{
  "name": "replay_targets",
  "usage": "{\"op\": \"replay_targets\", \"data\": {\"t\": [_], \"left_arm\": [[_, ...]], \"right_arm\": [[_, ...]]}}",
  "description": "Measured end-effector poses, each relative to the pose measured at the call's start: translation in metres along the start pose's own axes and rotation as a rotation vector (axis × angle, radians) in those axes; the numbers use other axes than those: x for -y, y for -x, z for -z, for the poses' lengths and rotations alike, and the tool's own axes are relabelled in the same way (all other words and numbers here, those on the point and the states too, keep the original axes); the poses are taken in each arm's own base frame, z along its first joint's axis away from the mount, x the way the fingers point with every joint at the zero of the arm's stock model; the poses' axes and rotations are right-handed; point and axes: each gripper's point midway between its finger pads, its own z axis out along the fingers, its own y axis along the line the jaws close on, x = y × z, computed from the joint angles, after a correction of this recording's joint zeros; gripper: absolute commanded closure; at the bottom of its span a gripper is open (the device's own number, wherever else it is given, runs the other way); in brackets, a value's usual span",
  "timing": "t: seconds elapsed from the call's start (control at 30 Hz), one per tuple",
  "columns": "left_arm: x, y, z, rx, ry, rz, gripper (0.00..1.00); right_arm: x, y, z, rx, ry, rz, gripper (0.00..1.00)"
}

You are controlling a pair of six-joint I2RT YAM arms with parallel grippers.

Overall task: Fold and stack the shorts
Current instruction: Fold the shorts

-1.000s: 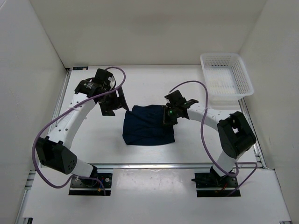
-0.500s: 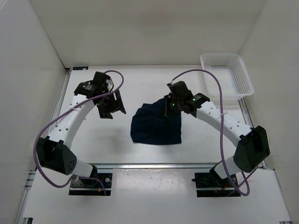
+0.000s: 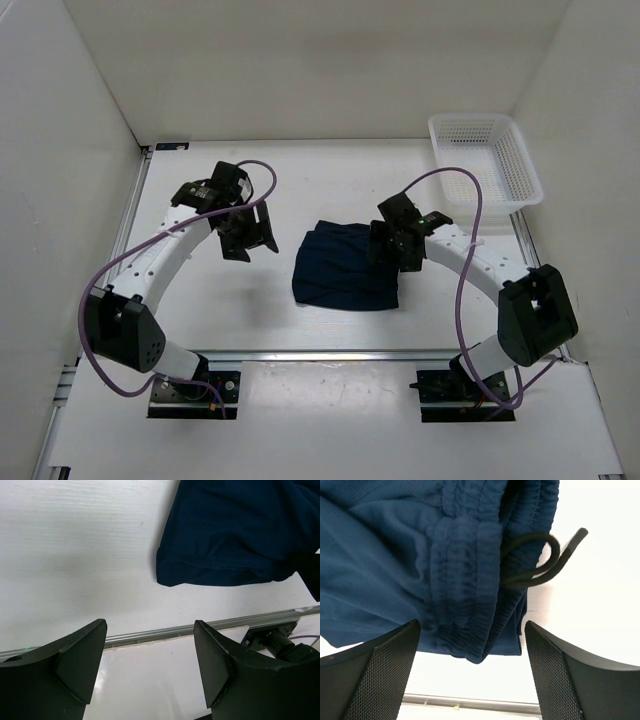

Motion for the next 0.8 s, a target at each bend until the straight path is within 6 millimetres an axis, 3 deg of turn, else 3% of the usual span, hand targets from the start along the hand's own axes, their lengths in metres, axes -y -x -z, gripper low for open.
{"op": "replay_targets", "data": {"t": [0.1,0.2,0.37,0.5,0.6,0.8], "left_arm": [[0.003,-0.003,-0.008,-0.021,-0.002,-0.010,0.19],[0.009,-0.007,-0.016,-0.042,-0.003,-0.032,0.20],[0.014,-0.013,-0.021,-0.061,-0.004,-0.056,0.20],[0.015,-0.012,-0.022,-0.058,-0.005,-0.058,0.20],[0.014,-0.012,-0.022,-0.054,-0.001,-0.057,0.21],[0.011,-0.011,-0.022,-0.050,0.016,-0.057,0.21]], "right_arm": [[0.003,-0.004,0.002,-0.015,-0.012,0.003,0.11],[0.006,-0.003,0.010,-0.007,-0.025,0.003,0.23],[0.003,0.020,0.048,0.109,0.007,-0.020,0.87],[-0.011,0.043,0.065,0.170,0.050,-0.032,0.95],[-0.021,0.050,0.043,0.141,0.039,-0.018,0.98],[-0.009,0.026,-0.050,-0.056,-0.101,0.011,0.99]]}}
